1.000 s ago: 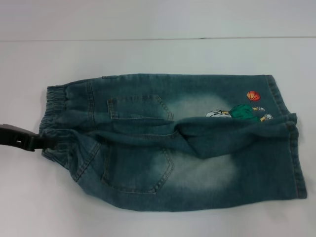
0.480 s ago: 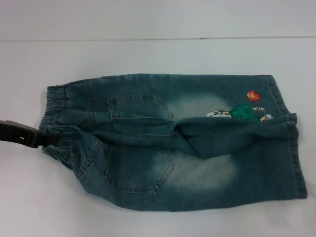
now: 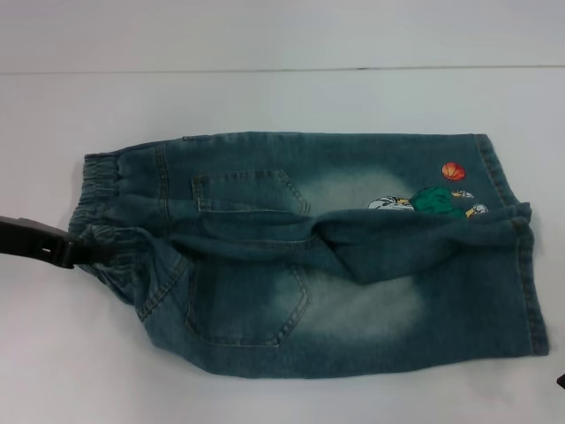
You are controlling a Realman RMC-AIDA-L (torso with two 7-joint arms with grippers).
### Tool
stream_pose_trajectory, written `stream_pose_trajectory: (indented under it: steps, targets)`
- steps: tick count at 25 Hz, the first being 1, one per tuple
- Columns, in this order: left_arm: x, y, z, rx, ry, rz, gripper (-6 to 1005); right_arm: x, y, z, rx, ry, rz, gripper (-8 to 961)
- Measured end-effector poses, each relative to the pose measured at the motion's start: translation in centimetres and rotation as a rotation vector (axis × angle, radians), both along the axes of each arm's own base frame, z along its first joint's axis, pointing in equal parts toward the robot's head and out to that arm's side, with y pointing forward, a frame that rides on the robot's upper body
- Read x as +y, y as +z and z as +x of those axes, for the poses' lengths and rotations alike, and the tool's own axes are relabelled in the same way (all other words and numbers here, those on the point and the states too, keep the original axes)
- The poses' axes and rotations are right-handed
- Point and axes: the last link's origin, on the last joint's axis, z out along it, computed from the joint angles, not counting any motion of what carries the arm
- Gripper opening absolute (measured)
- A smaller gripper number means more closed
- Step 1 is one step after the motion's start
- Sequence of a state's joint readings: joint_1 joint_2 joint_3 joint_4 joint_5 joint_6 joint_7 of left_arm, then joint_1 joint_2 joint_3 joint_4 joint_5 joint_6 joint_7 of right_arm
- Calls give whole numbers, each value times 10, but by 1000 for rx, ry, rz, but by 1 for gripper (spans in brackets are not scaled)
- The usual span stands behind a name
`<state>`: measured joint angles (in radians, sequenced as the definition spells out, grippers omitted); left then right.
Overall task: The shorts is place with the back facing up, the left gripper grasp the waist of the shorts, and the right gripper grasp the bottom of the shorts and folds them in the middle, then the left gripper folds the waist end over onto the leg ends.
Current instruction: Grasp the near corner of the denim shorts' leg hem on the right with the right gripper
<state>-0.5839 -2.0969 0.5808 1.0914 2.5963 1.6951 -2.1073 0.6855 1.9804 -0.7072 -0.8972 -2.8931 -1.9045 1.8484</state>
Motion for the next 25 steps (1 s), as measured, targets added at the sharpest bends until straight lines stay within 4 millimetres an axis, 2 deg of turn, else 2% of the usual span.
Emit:
stream_pose_trajectory:
  steps: [9, 25]
  targets:
    - [2, 2, 0, 2, 7, 9, 32, 1, -1, 0, -19, -3, -2, 942]
    - [1, 1, -3, 2, 16, 14, 32, 6, -17, -2, -27, 1, -40, 942]
